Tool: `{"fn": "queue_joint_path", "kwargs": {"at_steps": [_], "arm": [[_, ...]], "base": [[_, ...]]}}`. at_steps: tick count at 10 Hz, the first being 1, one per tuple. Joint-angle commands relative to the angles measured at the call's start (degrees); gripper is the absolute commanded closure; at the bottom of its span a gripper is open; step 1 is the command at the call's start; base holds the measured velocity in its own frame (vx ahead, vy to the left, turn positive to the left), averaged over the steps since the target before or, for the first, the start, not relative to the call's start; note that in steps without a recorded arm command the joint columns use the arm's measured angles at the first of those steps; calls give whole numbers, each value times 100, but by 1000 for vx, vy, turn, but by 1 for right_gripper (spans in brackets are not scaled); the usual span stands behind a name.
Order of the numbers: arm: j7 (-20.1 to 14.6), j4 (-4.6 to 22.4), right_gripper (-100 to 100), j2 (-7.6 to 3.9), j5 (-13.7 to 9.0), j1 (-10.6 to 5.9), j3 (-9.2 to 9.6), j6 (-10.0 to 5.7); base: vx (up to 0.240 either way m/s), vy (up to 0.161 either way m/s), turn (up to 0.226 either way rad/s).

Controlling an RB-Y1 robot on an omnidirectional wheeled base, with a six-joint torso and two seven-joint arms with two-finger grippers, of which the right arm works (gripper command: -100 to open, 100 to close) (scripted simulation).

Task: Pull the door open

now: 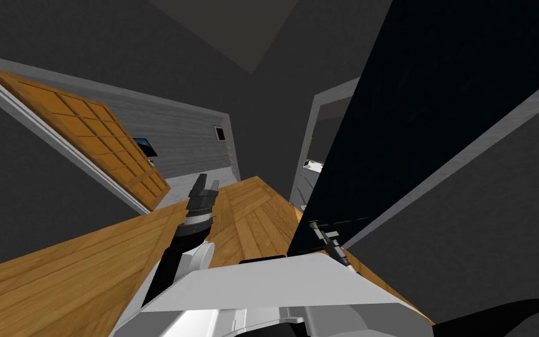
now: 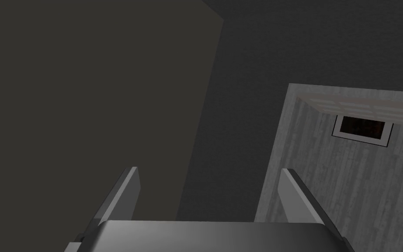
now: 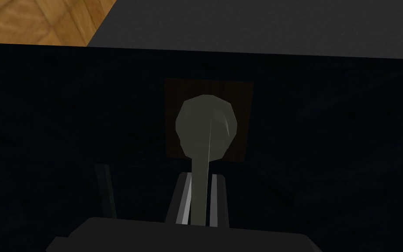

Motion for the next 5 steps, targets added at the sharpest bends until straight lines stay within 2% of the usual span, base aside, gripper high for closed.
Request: {"fn": "queue_joint_path", "kwargs": {"at_steps": [1, 2, 4, 5], "arm": [[15, 54, 100, 42, 35, -115, -30, 68], [15, 54, 100, 42, 35, -115, -30, 68], [42, 149, 100, 116, 97, -319, -82, 189], [48, 171, 100, 133, 111, -367, -95, 217]], "base": [[-122, -35, 87], [-145, -43, 62], [-159, -21, 80], [-200, -48, 79]]}}
